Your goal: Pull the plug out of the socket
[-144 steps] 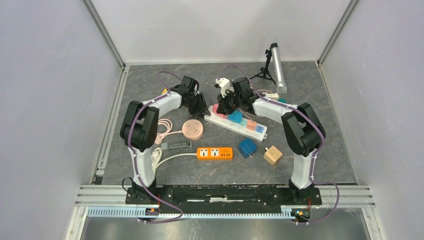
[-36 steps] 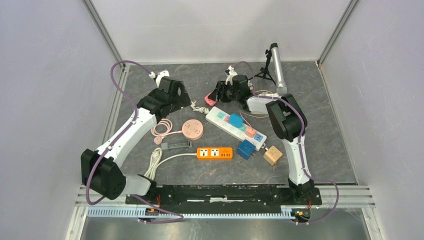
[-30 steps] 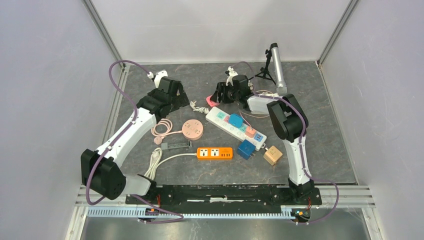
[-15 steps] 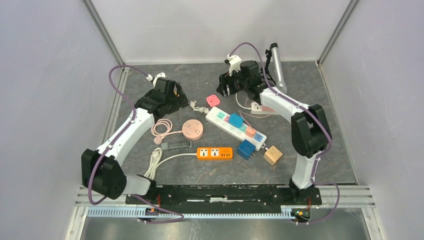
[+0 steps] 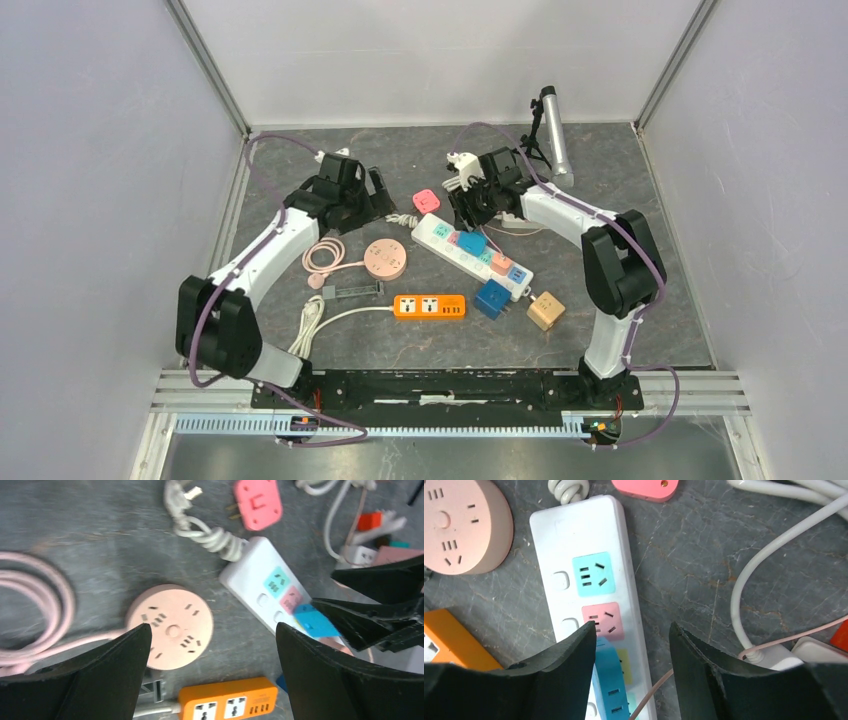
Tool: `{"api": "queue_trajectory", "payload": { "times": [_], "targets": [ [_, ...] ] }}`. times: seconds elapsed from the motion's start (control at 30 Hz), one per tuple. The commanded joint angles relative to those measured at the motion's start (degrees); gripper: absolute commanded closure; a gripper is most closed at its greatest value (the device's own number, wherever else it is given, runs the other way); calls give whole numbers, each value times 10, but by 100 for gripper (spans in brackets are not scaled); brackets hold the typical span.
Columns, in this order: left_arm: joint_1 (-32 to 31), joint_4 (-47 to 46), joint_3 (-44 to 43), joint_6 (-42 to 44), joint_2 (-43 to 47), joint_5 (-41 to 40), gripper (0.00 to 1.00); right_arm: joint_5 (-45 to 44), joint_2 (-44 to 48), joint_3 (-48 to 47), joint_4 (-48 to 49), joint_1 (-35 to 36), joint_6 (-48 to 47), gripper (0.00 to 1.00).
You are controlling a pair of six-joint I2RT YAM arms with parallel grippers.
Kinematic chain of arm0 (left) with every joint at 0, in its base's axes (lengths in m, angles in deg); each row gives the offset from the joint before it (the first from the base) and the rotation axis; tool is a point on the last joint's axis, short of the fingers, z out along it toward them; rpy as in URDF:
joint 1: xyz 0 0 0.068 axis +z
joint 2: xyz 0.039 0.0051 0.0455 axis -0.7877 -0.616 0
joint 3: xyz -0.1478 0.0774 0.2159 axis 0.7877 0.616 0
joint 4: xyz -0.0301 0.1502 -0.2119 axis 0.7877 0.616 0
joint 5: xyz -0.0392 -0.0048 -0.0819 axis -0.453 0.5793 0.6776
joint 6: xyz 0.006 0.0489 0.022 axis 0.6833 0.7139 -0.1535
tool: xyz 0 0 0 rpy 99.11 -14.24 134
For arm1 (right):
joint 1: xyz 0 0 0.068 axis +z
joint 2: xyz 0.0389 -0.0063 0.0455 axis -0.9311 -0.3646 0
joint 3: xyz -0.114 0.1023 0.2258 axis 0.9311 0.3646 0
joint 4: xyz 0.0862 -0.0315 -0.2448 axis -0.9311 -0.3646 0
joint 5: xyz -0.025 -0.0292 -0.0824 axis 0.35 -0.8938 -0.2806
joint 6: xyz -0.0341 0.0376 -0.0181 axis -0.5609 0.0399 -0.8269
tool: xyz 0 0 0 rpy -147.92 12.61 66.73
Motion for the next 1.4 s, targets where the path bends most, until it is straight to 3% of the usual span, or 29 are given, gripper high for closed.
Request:
{"api": "queue_trajectory", "payload": {
  "times": [0.0, 0.43, 0.83, 1.1, 1.23, 1.3, 1.37],
  "targets": [
    [-2, -53, -23, 11, -59, 153, 0, 23, 41, 5, -43, 3, -45, 40],
    [-13, -47, -95, -6, -197, 224, 3, 86, 53, 16, -101, 6, -83, 39],
    [-16, -34, -108, -2, -222, 219, 4, 85, 47, 10, -81, 27, -74, 84],
    [-15, -34, -102, -3, -224, 219, 4, 68, 42, -4, 25, 56, -2, 91],
    [-15, -34, -100, -3, -225, 220, 4, 47, 30, -12, 45, 63, 20, 85],
    [-16, -34, -99, -4, -227, 221, 4, 31, 27, -15, 37, 63, 19, 74],
    [-16, -34, -99, -2, -230, 220, 4, 14, 28, -15, 27, 63, 16, 55]
  ]
}}
